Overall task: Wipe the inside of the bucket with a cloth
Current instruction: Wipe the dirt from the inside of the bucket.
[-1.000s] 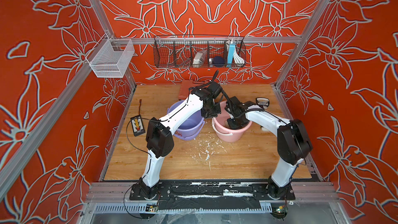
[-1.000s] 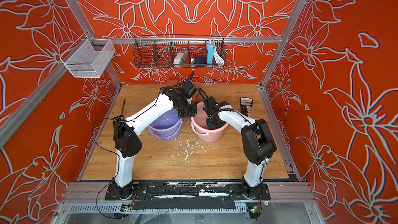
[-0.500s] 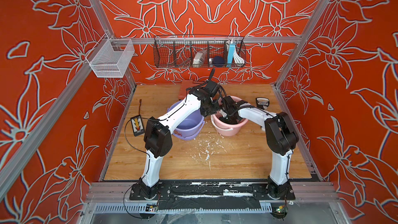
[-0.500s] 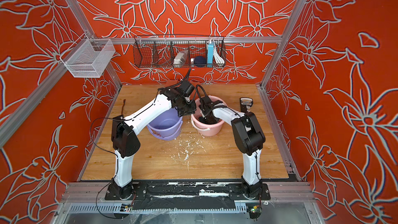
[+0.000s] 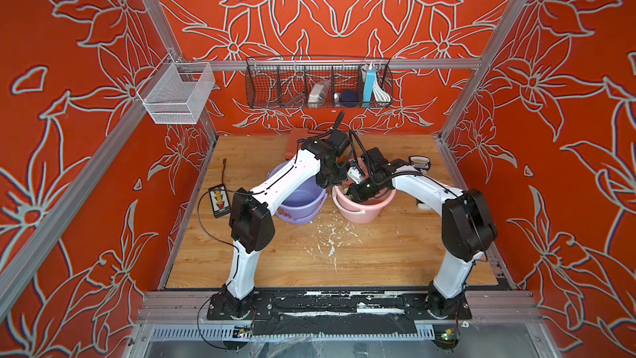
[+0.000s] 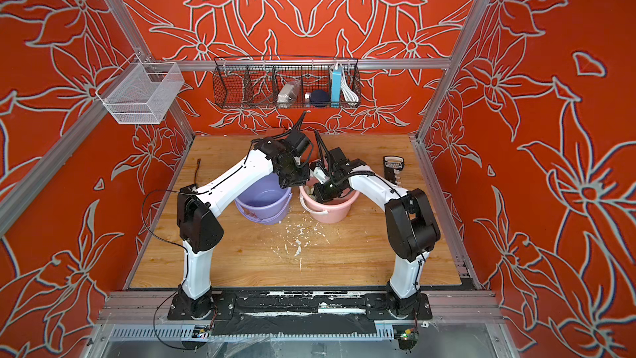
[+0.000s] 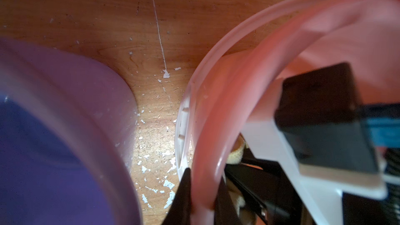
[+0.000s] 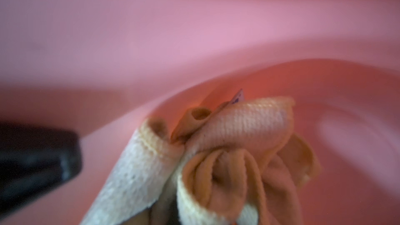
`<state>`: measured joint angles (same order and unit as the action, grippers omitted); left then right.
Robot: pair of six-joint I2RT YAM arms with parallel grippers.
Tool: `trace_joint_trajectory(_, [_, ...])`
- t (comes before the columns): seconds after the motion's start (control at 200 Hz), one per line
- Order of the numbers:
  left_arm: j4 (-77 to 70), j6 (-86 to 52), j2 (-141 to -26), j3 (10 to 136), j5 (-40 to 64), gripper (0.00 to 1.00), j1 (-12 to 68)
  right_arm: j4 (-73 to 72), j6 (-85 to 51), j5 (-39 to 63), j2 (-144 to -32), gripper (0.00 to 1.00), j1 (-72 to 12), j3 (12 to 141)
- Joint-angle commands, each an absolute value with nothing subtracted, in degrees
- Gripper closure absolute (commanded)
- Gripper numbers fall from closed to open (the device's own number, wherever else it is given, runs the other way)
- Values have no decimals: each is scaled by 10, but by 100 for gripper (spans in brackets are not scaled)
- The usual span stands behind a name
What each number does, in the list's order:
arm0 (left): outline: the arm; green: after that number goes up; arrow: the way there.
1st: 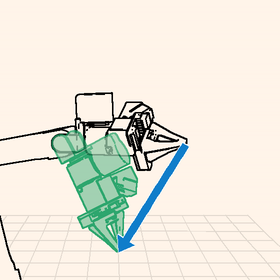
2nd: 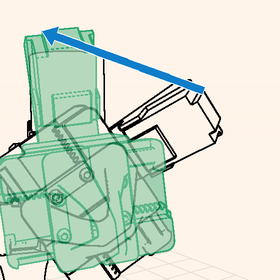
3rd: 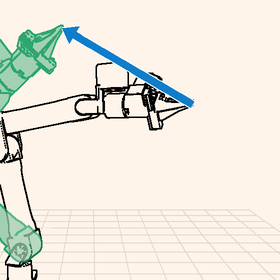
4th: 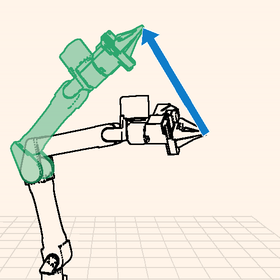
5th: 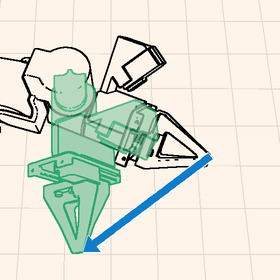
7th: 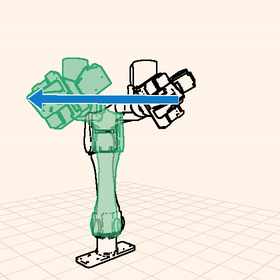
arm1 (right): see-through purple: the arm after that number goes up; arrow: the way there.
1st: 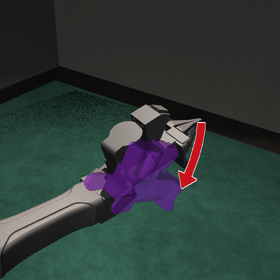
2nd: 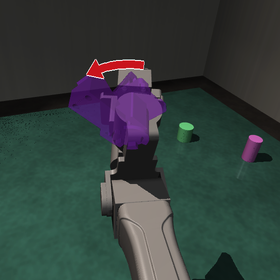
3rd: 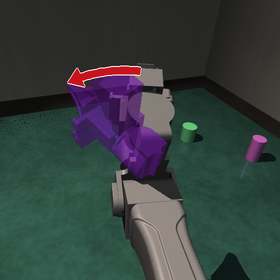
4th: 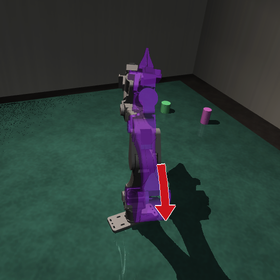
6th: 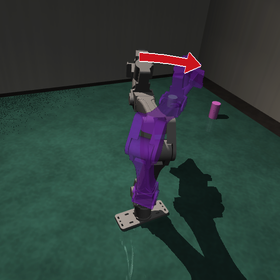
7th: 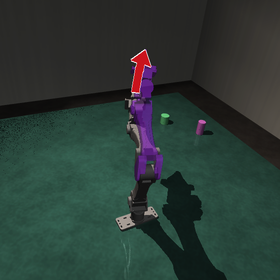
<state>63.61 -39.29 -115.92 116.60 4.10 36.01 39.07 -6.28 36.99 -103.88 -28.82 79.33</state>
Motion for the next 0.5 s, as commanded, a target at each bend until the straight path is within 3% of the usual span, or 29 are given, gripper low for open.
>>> trace_joint_trajectory(0.0, [670,-371,-1164,1197,22,100,372,392,-66,297,-1059,100,-298,848])
trace_joint_trajectory(0.19, [702,-370,-1158,1213,-8,100,387,355,-115,145,-1052,100,-297,895])
trace_joint_trajectory(0.495, [738,-385,-1187,1248,-50,100,423,293,-133,81,-1035,100,-297,913])
